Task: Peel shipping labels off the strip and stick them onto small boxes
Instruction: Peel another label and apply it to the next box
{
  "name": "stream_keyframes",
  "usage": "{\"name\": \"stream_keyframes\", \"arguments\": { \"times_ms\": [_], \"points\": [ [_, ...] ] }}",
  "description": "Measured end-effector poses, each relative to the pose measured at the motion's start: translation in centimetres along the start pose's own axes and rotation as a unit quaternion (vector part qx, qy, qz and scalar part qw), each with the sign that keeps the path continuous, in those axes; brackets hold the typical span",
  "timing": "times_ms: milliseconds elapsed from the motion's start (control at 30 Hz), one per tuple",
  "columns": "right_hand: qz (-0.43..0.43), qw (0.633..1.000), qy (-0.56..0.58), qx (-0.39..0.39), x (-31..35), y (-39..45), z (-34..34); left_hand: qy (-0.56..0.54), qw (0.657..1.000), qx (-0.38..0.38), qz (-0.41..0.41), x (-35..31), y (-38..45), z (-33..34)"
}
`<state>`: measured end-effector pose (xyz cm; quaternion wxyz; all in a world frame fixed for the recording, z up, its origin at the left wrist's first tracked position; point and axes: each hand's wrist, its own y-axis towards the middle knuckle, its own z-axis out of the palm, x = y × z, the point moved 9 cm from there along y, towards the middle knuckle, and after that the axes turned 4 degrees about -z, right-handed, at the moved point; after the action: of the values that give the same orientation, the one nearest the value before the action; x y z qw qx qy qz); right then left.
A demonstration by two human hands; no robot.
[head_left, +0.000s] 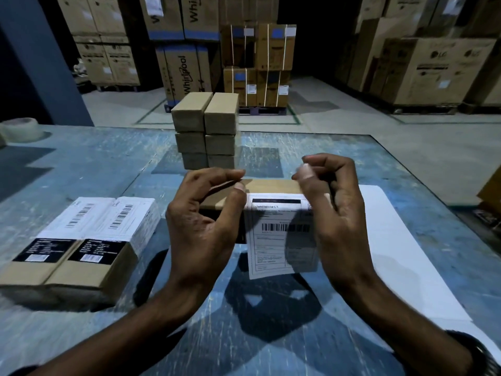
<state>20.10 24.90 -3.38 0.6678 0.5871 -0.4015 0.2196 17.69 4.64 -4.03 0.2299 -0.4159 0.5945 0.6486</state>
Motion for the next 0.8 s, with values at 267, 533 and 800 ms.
{"name": "stream_keyframes", "arguments": {
  "times_ms": [267,533,800],
  "points": [
    [-0.062,0.997,-0.045,-0.002,0.9,0.0,-0.2,-0.002,1.000,0.003,0.011,-0.6,-0.1,0.0],
    [0.029,0.994,0.097,-0.031,-1.2,1.1,-1.3,-0.088,0.989,0.013,-0.114,2.9,0.2,0.7],
    [0.072,0.994,0.085,0.006,-1.2,1.2,-0.5,-0.074,0.991,0.020,-0.109,2.1,0.6,0.3]
  ]
}}
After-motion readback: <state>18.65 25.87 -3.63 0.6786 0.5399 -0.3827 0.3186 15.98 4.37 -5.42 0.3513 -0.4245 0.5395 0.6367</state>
